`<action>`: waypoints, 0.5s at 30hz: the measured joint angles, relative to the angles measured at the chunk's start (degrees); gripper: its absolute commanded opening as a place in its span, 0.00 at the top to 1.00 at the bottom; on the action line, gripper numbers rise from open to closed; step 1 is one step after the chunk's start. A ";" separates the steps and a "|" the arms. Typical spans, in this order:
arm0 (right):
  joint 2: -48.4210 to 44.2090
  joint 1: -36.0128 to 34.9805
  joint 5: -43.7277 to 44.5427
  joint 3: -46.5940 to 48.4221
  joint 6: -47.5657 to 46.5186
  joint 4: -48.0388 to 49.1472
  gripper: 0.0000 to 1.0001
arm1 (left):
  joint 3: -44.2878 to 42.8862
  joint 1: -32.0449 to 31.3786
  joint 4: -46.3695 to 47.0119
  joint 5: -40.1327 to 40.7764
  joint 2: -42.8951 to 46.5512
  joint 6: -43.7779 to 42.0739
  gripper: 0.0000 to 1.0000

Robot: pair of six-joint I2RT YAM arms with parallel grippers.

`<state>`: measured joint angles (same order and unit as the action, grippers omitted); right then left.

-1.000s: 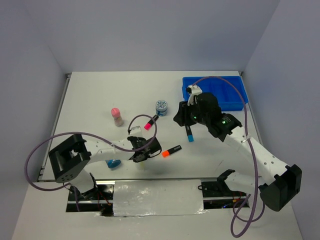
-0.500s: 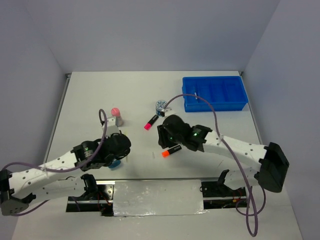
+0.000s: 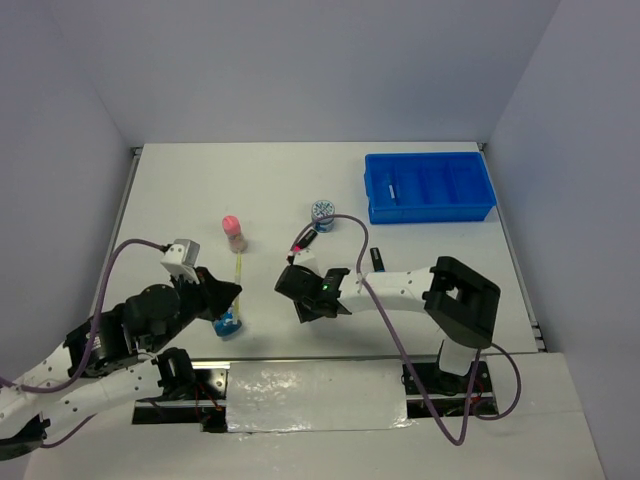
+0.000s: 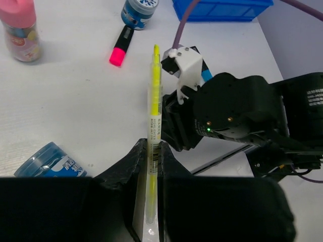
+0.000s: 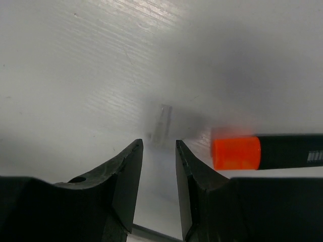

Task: Sort the stationery into containers
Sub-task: Close the pen cap on the pen.

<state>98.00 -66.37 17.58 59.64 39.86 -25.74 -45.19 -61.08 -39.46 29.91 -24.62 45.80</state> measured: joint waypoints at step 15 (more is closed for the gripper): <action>6.73 0.02 1.51 4.63 0.50 0.02 0.74 | 4.09 0.00 3.61 -5.03 -1.03 -2.32 1.00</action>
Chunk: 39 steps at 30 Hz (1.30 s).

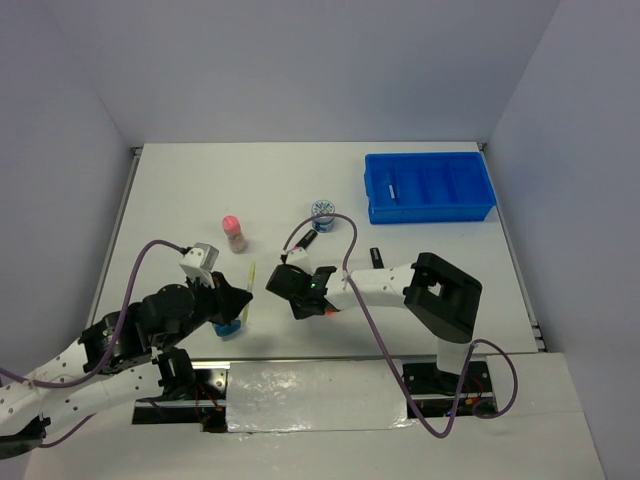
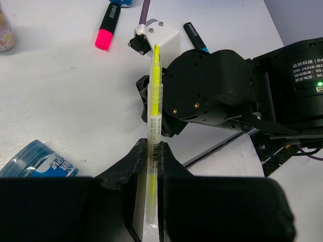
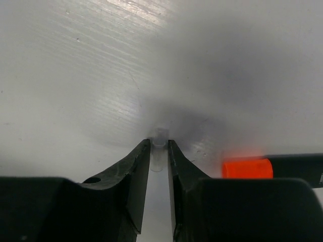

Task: Sort the stationery into containers
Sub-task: Close the pen cap on the pen.

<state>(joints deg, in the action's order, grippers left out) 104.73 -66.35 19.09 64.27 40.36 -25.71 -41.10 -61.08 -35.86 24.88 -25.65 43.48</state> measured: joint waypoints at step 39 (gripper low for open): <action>-64.41 4.83 8.09 -32.30 2.49 43.52 1.00 | 22.64 -0.15 69.29 -26.64 -17.62 1.68 1.00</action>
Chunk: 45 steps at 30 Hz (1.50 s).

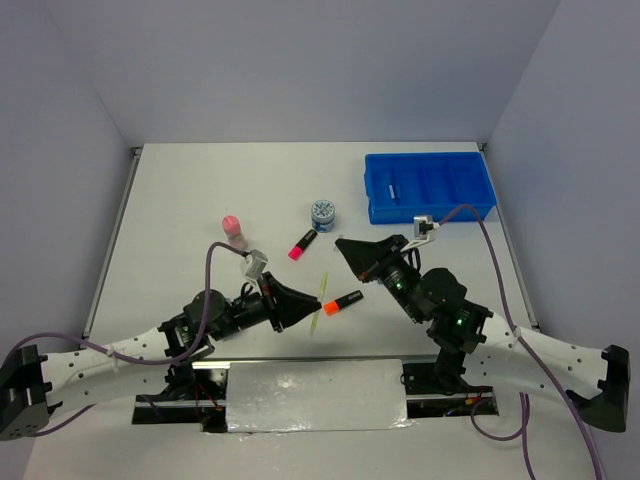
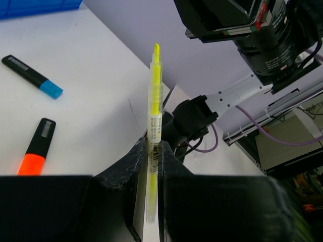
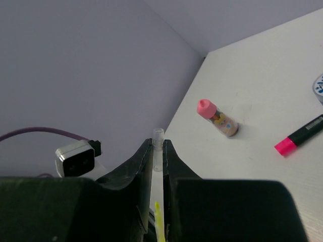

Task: Sort the stationery into containers
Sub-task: Close the pen cap on the pen.

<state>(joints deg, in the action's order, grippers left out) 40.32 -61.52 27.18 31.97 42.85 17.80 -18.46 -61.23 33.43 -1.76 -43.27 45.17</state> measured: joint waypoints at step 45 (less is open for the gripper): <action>2.73 -0.59 -7.08 -1.53 -3.30 3.69 1.00 | -3.63 0.00 -4.94 5.49 0.17 -1.53 1.00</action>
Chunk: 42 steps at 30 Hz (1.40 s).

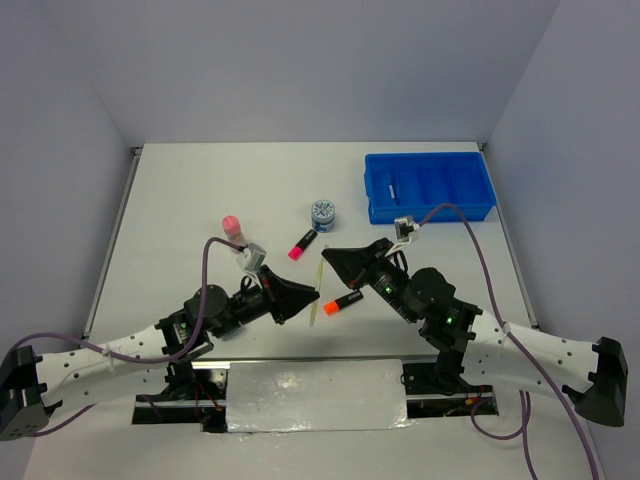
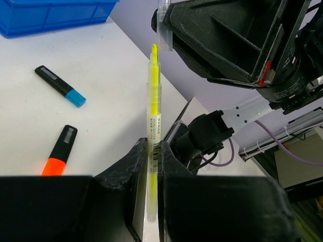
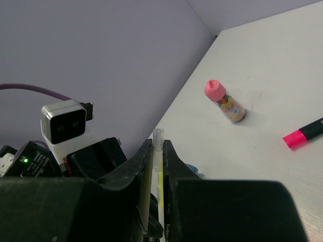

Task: Sort the stationery into containers
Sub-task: Close the pen cap on the pen.

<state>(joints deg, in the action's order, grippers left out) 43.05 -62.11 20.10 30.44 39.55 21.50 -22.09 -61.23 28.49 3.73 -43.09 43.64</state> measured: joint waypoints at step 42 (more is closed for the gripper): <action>1.57 0.00 1.97 0.81 -3.21 0.00 1.00 | 0.00 0.00 -0.63 0.61 -0.15 0.00 1.00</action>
<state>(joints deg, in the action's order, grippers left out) 44.62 -62.11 22.06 31.24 36.34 21.50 -22.09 -61.23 27.86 4.34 -43.24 43.64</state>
